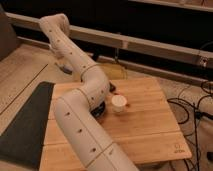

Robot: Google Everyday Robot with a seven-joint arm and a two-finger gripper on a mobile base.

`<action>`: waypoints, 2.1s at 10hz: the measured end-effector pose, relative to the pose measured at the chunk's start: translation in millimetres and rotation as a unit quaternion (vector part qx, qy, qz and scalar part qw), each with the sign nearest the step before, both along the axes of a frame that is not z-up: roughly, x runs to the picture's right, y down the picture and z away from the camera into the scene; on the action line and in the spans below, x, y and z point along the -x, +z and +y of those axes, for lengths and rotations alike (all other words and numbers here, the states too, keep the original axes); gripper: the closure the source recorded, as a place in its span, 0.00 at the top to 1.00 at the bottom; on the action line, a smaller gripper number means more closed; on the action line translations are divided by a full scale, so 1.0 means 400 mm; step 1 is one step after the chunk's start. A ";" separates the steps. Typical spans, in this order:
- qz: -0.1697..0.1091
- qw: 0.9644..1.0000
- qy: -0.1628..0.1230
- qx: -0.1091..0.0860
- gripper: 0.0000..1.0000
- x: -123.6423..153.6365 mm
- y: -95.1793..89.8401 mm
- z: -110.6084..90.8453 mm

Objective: Place the white sponge in the ceramic bowl

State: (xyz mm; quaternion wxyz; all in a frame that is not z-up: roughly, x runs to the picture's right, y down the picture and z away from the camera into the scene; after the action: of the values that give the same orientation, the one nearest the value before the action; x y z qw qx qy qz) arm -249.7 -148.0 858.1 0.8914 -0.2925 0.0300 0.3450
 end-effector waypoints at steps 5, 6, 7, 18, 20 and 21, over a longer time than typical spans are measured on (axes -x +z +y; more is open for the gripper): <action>0.000 1.000 0.000 0.000 0.00 0.001 0.000 0.000; 0.000 1.000 0.000 0.000 0.00 0.001 0.000 0.000; 0.000 1.000 0.000 0.000 0.00 0.001 0.000 0.001; 0.059 0.998 0.026 0.010 0.00 -0.146 0.063 0.005; 0.080 0.996 0.034 0.012 0.00 -0.212 0.104 0.017; 0.083 0.996 0.037 0.015 0.00 -0.228 0.120 0.026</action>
State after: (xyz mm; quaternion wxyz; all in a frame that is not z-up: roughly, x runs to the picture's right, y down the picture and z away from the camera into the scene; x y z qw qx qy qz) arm -158.5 -137.6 905.9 0.8679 -0.2768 0.0985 0.4006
